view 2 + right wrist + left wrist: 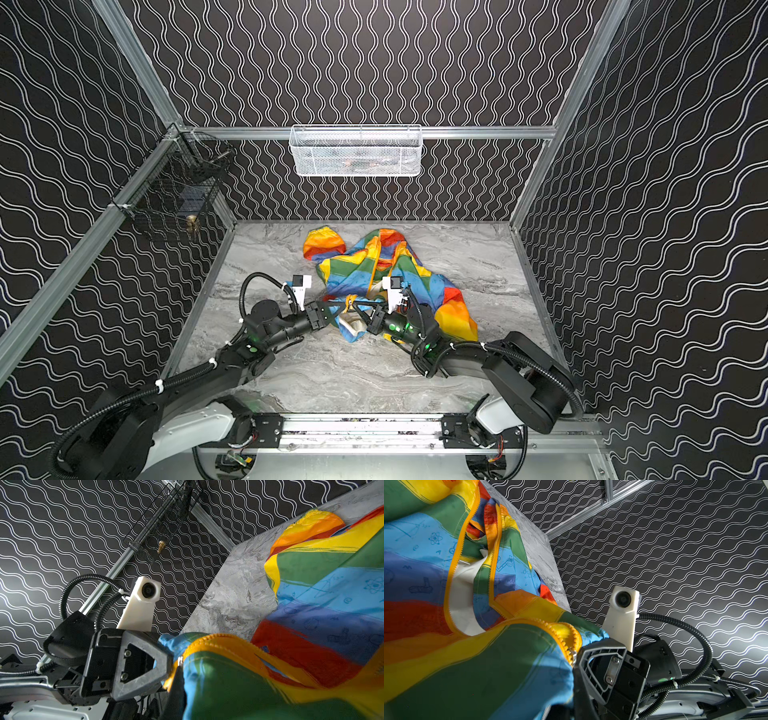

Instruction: Zip up the jacket

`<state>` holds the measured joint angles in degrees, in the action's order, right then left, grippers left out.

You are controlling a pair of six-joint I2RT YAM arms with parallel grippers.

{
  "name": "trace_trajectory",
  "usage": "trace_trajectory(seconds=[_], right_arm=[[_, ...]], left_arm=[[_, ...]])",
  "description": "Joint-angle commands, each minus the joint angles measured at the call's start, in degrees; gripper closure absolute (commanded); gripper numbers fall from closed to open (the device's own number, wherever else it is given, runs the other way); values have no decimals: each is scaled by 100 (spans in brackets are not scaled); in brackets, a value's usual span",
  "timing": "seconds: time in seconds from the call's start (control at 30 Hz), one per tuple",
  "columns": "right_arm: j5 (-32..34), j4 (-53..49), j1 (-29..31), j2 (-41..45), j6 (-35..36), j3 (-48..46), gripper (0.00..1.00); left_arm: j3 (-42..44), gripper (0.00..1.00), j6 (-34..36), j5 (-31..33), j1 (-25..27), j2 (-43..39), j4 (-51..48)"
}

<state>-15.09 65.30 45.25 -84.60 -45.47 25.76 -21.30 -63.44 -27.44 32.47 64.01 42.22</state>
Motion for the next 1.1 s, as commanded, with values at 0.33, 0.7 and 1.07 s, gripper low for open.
trace_trajectory(seconds=[0.33,0.7,1.07], right_arm=[[470,333,-40,174,3,-26,100],[141,269,-285,822,139,-259,100],[-682,399,-498,955,-114,-129,100]], left_arm=[[-73,100,-196,-262,137,105,655],[-317,100,331,-52,137,-507,-541],[-959,100,1288,627,130,-936,-1631]])
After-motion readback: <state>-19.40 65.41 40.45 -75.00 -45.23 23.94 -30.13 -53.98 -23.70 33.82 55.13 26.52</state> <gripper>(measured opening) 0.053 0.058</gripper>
